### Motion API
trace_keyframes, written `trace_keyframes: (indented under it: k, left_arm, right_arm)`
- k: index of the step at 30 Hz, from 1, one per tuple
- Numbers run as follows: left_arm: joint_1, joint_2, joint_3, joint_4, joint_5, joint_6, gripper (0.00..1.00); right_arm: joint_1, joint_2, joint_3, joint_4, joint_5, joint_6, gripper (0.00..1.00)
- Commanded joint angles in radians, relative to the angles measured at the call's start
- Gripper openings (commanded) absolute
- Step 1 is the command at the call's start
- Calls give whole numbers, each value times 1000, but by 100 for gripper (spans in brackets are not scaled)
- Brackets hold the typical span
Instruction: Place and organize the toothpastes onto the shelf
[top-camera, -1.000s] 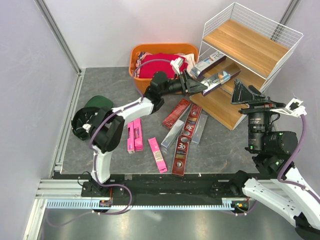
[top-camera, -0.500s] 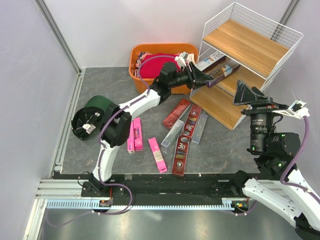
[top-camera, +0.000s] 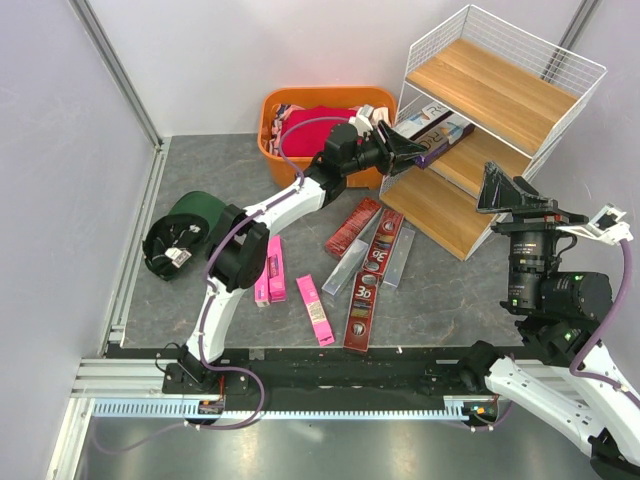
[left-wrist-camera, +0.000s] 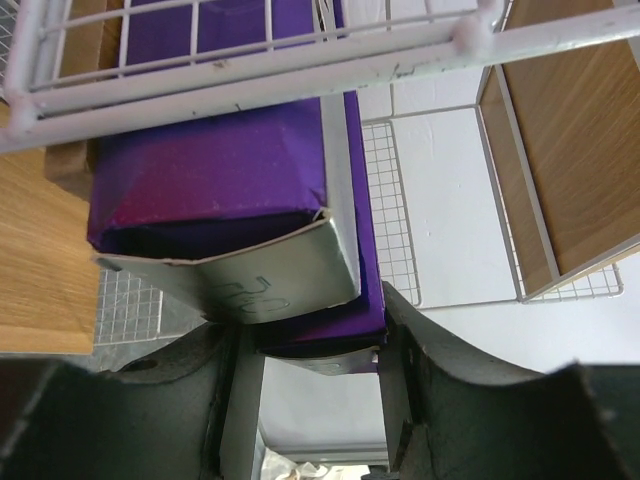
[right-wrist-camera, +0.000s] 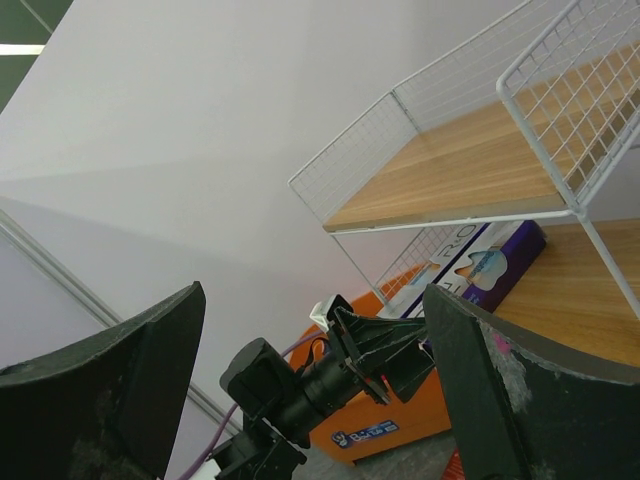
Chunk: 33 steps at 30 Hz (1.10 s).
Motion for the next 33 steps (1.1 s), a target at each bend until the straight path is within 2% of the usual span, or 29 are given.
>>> trace_keyframes:
  k: [1, 4, 8, 10, 13, 14, 17, 25, 33]
  left_arm:
    - [6, 14, 32, -9, -102, -39, 15]
    - [3, -4, -2, 2, -123, -45, 19]
    - [-3, -21, -22, 5, -114, -32, 40]
    - [-8, -25, -34, 6, -108, -26, 45]
    - [-11, -35, -36, 6, -91, -4, 65]
    - [-11, -38, -36, 5, -87, 5, 77]
    - [-14, -54, -46, 16, -71, 31, 89]
    - [-24, -131, -137, 121, -51, 102, 99]
    - [-28, -182, -238, 259, -39, 106, 100]
  right_arm:
    - [-1, -10, 38, -11, 13, -19, 98]
    - [1, -9, 38, -13, 12, -17, 98]
    - [1, -9, 38, -16, 12, -14, 98]
    - [-1, -10, 36, -18, 12, -13, 98]
    - [1, -10, 35, -18, 10, -11, 98]
    - [1, -10, 35, -18, 10, -10, 98]
    - [1, -9, 33, -19, 9, -6, 98]
    - [1, 3, 33, -27, 0, 3, 98]
    - [2, 14, 38, -36, -14, 7, 98]
